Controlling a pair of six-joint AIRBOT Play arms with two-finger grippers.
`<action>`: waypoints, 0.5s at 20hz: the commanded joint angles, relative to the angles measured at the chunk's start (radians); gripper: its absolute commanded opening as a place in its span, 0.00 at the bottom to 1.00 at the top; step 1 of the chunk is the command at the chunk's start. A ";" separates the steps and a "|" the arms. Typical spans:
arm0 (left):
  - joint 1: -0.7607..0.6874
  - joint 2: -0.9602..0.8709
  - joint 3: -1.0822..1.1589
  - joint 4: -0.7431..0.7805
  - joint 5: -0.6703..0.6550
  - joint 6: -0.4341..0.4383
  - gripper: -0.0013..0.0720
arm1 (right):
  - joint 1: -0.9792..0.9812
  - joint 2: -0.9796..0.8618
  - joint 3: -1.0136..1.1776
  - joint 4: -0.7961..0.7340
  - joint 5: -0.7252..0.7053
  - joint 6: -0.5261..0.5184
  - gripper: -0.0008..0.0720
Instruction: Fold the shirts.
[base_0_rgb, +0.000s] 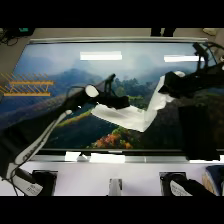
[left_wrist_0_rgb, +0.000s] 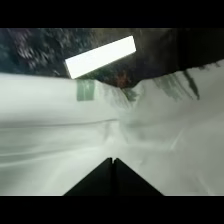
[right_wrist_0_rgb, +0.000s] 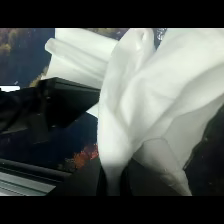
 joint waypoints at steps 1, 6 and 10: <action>0.126 0.202 0.001 0.280 -0.125 0.010 0.06 | 0.150 -0.105 0.000 0.024 -0.182 0.001 0.05; 0.298 0.492 0.001 0.340 -0.159 0.009 0.06 | 0.348 -0.339 0.000 0.133 -0.386 0.000 0.06; 0.328 0.583 0.001 0.342 -0.172 -0.032 0.06 | 0.422 -0.500 0.000 0.311 -0.522 -0.019 0.31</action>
